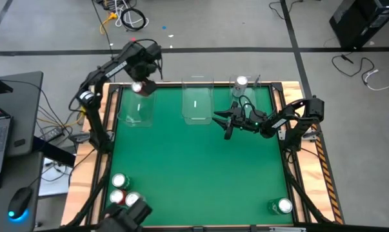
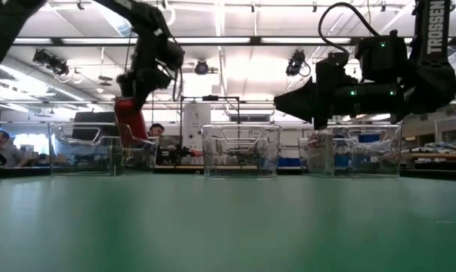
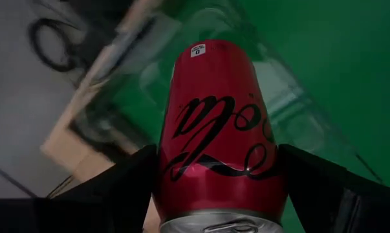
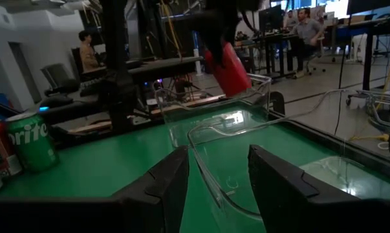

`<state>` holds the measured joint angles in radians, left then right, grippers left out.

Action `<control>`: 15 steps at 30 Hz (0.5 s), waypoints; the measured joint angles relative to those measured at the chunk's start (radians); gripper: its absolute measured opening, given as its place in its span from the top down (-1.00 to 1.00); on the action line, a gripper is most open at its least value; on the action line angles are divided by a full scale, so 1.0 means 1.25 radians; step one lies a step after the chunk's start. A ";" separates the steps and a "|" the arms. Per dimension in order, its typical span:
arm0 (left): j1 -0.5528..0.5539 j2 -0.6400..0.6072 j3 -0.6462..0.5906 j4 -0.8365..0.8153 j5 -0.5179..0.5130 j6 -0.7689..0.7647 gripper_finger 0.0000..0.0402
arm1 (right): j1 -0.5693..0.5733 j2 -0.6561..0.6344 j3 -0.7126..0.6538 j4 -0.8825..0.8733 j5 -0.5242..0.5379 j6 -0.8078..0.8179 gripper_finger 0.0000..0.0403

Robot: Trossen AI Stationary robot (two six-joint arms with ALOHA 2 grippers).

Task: Sort soda cans
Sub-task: Put the top red soda can into the left transparent bin

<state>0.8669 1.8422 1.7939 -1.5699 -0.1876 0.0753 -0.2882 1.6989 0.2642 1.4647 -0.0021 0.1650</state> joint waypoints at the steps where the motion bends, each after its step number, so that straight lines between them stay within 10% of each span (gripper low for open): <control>1: 0.000 0.014 0.000 0.000 0.003 0.007 -0.54 | 0.000 0.000 0.000 0.000 0.000 0.000 0.16; 15: 0.003 0.137 -0.001 0.001 0.002 0.042 -0.54 | 0.000 0.000 0.001 -0.005 0.000 -0.003 0.16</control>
<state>0.8702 2.0135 1.7931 -1.5692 -0.1848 0.1280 -0.2882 1.6989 0.2649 1.4590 -0.0025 0.1616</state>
